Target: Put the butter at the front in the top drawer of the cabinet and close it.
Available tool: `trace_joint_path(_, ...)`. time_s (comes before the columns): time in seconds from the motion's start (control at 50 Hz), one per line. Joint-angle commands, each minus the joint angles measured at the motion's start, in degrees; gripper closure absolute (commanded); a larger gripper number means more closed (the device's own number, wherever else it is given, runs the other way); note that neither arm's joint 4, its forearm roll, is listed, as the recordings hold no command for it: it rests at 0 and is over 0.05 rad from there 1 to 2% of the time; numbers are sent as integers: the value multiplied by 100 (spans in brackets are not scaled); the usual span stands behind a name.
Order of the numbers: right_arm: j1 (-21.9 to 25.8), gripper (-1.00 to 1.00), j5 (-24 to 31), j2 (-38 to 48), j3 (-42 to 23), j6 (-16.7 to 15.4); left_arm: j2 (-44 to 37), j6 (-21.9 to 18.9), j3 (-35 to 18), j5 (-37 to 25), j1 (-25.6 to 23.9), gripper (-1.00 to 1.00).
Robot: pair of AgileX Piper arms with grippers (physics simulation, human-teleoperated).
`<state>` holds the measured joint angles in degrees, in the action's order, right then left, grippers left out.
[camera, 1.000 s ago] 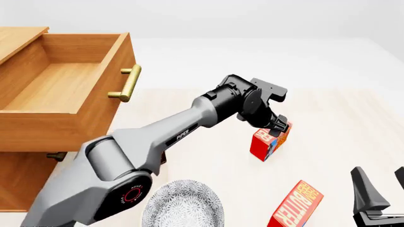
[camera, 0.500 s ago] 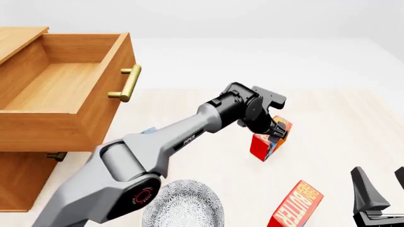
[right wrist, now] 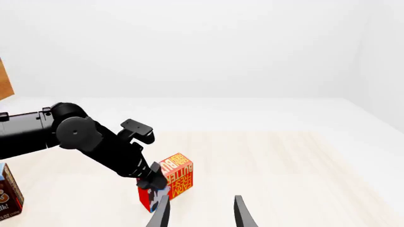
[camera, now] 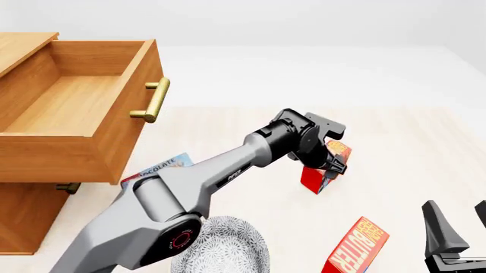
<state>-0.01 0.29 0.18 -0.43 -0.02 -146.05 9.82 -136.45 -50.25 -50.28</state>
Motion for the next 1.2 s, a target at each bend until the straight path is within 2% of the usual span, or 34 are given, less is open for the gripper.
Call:
trace_joint_path(0.02, 2, -100, -10, 1, 9, 1, -89, 78, 2, 54, -51, -100)
trace_joint_path(0.28, 1, -100, -10, 1, 9, 1, -500, 151, -469, -142, -53, -100)
trace_joint_path(0.48, 0, -100, -9, 1, 9, 0, -995, 171, -1282, -559, -50, -100)
trace_joint_path(0.6, 0, -100, -10, 0, 9, 0, -936, 211, -1132, -462, -56, -100)
trace_joint_path(0.62, 0, -100, -10, 0, 9, 0, -949, 215, -1138, -482, -49, 100)
trace_joint_path(0.66, 0, -100, -10, 0, 9, -2, -956, 199, -1136, -503, -59, 100)
trace_joint_path(0.7, 0, -100, -10, 0, 9, 0, -803, 211, -894, -377, -68, 100)
trace_joint_path(0.94, 0, -100, -9, 1, 9, 0, -122, 83, -267, -181, 20, 100)
trace_joint_path(1.06, 0, -100, -10, 0, 9, 0, 333, 110, 213, 16, 2, 100)
trace_joint_path(1.2, 0, -100, -9, 1, 9, 0, 622, 56, 473, 26, 48, 100)
